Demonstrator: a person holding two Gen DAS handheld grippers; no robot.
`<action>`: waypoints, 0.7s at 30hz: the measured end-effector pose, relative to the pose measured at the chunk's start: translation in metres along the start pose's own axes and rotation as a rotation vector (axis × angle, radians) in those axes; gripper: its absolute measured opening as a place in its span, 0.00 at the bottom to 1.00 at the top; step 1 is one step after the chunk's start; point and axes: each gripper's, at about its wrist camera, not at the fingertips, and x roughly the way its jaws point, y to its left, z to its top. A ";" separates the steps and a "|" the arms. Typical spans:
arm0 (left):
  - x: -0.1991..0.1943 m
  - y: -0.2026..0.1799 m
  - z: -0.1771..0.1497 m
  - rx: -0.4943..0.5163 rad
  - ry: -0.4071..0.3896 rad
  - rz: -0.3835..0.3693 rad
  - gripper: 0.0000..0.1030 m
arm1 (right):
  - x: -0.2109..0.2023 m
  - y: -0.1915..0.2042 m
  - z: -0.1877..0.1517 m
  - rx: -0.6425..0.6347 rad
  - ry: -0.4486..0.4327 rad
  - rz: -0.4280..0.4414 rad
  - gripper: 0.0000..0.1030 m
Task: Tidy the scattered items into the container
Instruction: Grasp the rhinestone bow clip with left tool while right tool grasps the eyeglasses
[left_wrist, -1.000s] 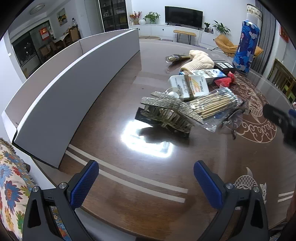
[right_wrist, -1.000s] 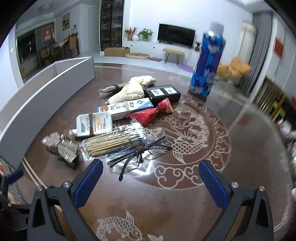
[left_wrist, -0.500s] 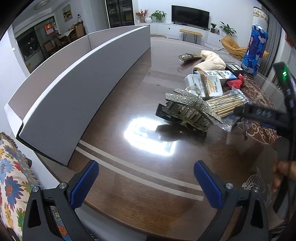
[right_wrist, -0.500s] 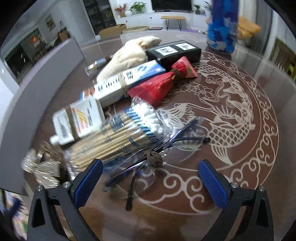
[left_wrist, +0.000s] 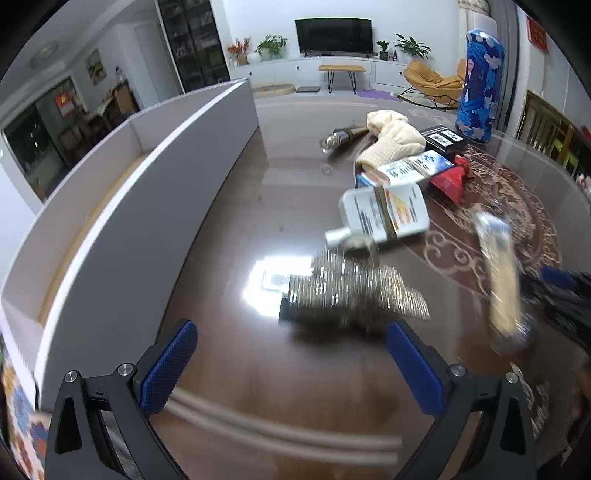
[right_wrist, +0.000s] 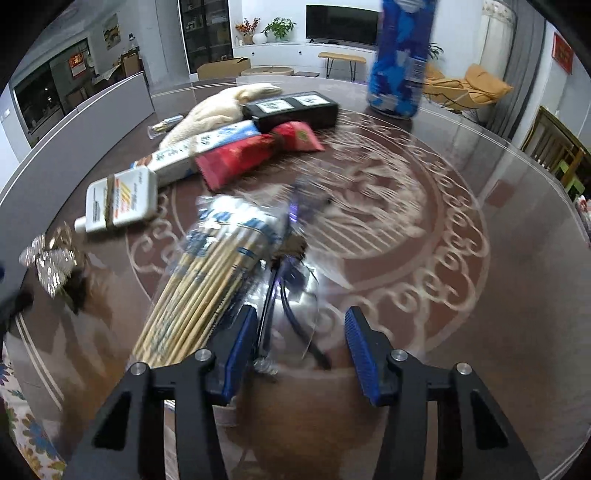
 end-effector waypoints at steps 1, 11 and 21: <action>0.005 -0.003 0.005 0.008 -0.007 -0.009 1.00 | -0.002 -0.005 -0.004 0.003 0.001 -0.001 0.49; 0.049 -0.045 0.018 0.215 0.079 -0.046 1.00 | -0.019 -0.045 -0.031 0.014 0.016 0.016 0.51; 0.056 -0.032 0.030 0.333 0.137 -0.350 1.00 | -0.016 -0.072 -0.041 -0.013 0.066 0.013 0.92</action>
